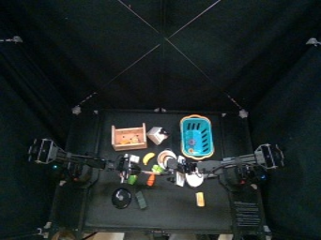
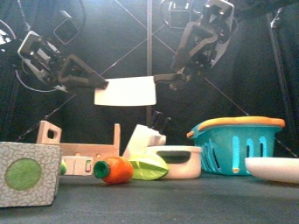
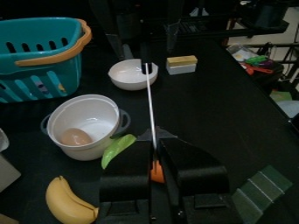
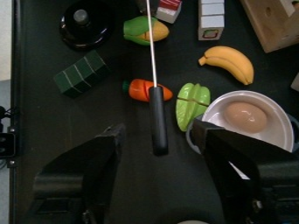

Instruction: Regrasp cleaver

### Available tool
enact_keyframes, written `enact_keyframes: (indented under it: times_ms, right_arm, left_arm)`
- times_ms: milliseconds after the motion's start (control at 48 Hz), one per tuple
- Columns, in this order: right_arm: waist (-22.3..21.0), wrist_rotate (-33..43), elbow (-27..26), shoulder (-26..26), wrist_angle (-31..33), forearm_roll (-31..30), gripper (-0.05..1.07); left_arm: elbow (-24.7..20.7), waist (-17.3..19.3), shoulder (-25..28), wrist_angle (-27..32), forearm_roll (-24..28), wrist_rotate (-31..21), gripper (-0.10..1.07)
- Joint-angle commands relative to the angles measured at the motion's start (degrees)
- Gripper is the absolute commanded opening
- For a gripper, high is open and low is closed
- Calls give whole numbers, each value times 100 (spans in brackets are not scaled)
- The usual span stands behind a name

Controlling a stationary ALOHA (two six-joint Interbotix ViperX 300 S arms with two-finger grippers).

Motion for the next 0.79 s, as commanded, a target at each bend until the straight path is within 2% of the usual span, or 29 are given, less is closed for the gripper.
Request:
enact_keyframes:
  times_ms: [0,521,771]
  right_arm:
    - [-9,-9,-167,-35,-18,9,87]
    - [-35,35,-193,158,-26,18,49]
    - [-18,35,-193,167,0,44,46]
  left_arm:
    - [-79,-9,9,-26,0,18,45]
    - [-114,18,79,-26,0,18,45]
    - [-123,44,369,-26,0,18,45]
